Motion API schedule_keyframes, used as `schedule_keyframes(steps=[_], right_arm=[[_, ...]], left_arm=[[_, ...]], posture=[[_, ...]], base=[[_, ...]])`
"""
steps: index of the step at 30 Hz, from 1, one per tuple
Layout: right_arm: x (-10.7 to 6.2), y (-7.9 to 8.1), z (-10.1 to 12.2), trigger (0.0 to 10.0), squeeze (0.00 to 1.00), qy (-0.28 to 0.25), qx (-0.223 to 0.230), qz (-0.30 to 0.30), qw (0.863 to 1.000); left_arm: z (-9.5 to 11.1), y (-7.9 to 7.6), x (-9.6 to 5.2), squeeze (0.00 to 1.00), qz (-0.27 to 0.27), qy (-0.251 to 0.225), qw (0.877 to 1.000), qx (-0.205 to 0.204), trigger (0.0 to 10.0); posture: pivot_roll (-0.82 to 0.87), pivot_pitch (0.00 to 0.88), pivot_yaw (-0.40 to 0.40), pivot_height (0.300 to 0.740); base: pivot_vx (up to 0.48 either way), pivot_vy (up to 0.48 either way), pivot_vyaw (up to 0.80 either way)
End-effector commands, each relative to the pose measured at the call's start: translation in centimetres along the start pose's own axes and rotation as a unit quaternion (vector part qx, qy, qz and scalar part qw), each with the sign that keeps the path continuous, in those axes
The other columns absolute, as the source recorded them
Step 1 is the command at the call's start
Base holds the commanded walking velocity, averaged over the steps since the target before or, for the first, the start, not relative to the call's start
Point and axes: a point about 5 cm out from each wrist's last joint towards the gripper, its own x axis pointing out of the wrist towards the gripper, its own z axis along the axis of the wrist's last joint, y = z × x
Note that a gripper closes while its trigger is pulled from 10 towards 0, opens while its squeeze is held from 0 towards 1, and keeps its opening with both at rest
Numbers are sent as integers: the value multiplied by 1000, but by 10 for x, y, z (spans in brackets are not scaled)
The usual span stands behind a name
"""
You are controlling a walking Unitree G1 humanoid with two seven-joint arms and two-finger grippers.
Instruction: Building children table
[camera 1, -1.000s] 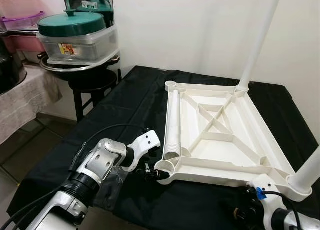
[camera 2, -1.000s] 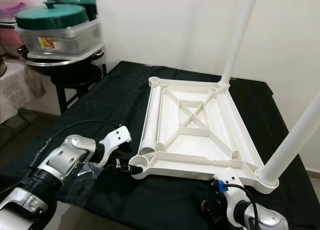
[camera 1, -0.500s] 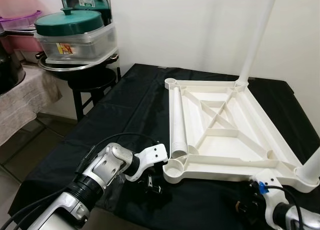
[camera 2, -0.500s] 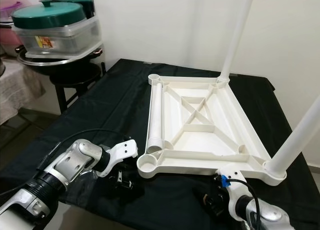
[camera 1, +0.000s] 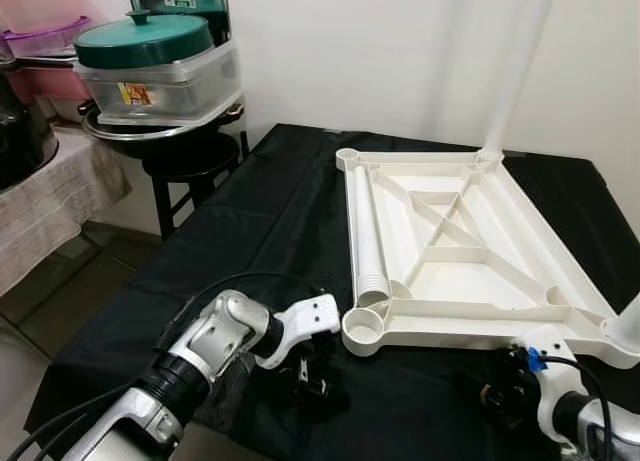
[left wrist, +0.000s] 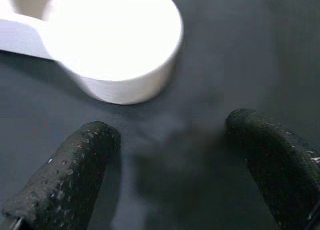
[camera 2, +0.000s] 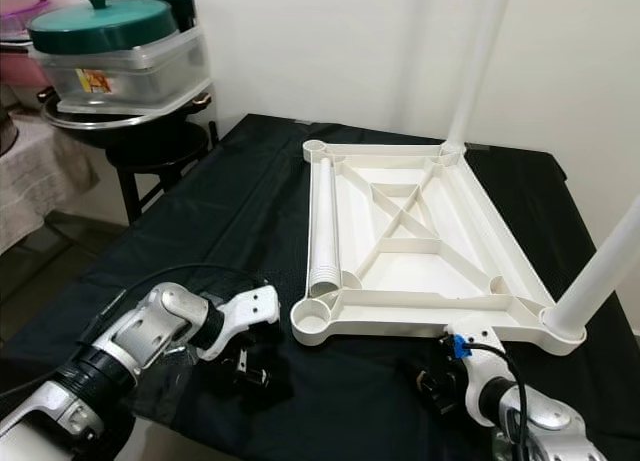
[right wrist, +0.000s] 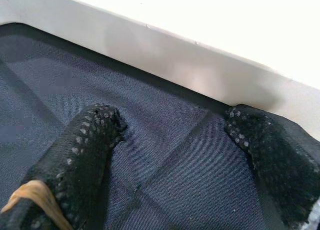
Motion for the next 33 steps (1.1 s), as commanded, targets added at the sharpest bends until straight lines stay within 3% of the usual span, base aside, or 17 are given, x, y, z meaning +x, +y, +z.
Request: schedule_keyframes(steps=[1,3,6,15,21,25,33], right_arm=[[2,9,-21,10000,0,49,6,7,999],[1,9,-21,10000,0,48,6,8,999],[2,12,-23,10000,0,50,8,14,999],[4,13,-26,10000,0,55,9,17,998],[8,12,-25,10000,0,56,11,18,998],[10,13,-25,10000,0,57,11,21,998],[11,15,-24,10000,0,55,11,25,998]], left_arm=[[-1,7,-6,0,32,-15,999,-25,10000],[-1,8,-7,0,37,-17,999,-27,10000],[8,15,-18,0,87,-58,994,-24,10000],[21,16,-35,0,95,-96,991,8,10000],[38,3,-53,0,24,-125,988,82,10000],[27,-6,-51,0,-31,-86,989,115,10000],[29,-5,-38,0,-51,-77,989,119,10000]], posture=[[-62,0,32,740],[-62,0,32,740],[-58,0,25,740],[-50,0,20,740],[-43,0,20,740],[-43,0,24,740],[-56,0,32,740]], base=[[0,0,0],[0,0,0],[0,0,0],[0,0,0],[0,0,0],[0,0,0],[0,0,0]])
